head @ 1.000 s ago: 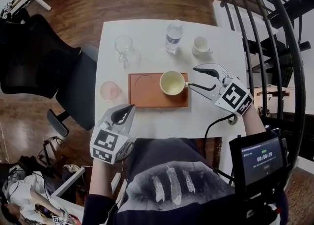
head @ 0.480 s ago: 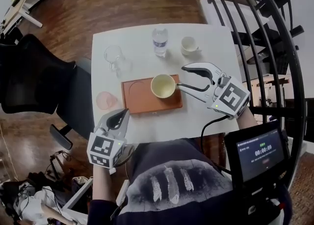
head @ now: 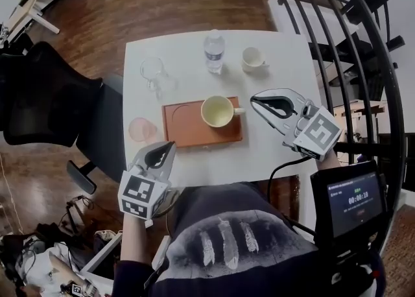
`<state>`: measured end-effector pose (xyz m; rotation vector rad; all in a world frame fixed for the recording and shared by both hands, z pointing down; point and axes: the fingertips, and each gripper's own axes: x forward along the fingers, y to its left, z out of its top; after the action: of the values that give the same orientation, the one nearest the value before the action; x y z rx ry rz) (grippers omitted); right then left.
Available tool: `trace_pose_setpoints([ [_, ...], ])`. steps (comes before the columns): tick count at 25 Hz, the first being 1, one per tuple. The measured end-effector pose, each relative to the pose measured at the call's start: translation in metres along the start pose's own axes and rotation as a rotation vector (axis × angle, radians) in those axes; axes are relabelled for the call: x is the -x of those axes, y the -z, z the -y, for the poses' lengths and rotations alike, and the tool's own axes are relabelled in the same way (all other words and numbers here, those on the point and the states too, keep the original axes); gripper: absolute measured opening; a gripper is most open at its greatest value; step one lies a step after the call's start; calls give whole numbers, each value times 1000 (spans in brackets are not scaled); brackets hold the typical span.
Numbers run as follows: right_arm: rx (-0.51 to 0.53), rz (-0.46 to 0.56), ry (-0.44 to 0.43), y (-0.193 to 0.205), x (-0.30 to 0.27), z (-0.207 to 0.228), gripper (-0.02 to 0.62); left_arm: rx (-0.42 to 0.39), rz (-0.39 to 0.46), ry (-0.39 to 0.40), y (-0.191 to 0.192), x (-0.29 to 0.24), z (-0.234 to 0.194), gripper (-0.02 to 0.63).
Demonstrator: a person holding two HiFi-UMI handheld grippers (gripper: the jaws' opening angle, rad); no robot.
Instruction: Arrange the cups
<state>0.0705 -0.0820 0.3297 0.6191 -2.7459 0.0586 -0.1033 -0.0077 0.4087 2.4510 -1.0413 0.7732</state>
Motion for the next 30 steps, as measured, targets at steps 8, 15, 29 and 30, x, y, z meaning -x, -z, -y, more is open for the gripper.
trace_pose_setpoints([
  [8,-37,-31,-26,21,3,-15,5,-6,-6,-11,3,4,5,15],
  [15,-65,-43,-54,30,-5,-30,5,2,-19,-10,11,6,6,15],
  [29,-121,-46,-41,41,-4,-28,5,-6,-23,-6,10,7,4,15],
  [30,-121,-45,-41,41,-4,-28,5,-10,-21,-7,9,6,3,15],
])
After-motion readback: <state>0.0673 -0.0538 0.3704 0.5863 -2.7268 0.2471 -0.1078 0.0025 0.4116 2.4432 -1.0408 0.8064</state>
